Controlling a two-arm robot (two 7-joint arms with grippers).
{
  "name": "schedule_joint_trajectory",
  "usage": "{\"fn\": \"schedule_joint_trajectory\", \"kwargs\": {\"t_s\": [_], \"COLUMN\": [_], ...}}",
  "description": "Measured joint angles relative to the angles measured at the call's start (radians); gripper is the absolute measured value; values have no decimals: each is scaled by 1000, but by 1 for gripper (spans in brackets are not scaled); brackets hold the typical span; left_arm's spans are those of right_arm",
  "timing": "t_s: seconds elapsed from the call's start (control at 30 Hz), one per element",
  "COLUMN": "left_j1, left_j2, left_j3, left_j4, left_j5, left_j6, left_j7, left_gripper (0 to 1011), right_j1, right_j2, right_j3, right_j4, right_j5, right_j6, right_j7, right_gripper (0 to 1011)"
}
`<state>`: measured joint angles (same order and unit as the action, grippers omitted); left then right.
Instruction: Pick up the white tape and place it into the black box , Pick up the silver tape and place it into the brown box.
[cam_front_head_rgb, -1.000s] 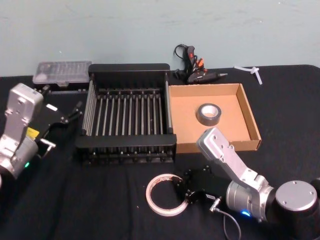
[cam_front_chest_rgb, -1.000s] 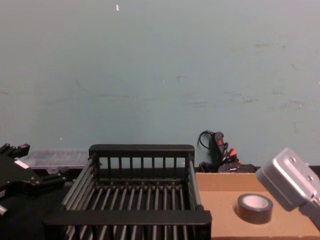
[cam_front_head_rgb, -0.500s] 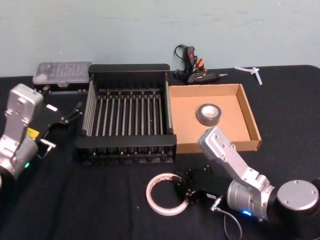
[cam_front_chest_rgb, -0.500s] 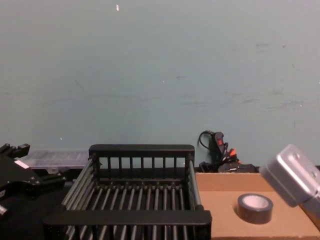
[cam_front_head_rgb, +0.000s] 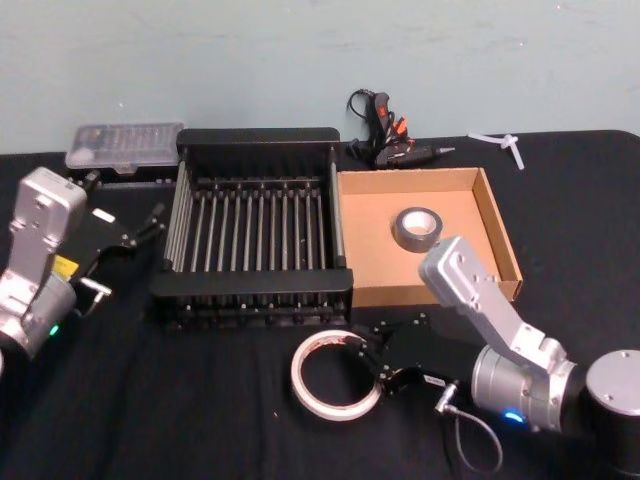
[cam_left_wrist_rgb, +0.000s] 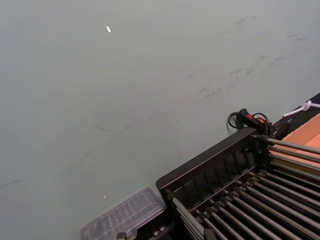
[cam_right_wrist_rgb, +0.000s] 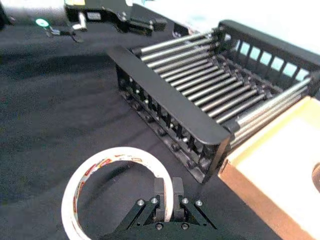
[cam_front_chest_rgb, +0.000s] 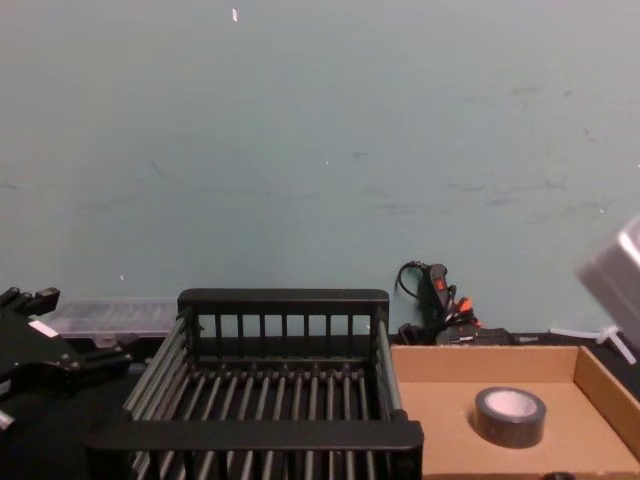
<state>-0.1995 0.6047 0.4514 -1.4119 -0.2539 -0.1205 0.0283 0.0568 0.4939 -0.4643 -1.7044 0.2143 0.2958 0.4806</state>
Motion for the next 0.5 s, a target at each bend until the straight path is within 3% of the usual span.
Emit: {"fn": "schedule_joint_trajectory", "kwargs": {"t_s": [0.2, 0.5], "left_j1": [0, 0], "left_j2": [0, 0], "left_j3": [0, 0], "left_j4": [0, 0], "left_j5": [0, 0], "left_j6": [0, 0], "left_j7": [0, 0], "left_gripper": [1001, 1001], "right_j1": [-13, -10], "right_j2": [33, 52], "right_j3": [6, 25], "right_j4": [-51, -95], "right_j5": [23, 52], "right_j6": [-20, -40], "right_j7": [9, 2], "right_gripper": [100, 100]}}
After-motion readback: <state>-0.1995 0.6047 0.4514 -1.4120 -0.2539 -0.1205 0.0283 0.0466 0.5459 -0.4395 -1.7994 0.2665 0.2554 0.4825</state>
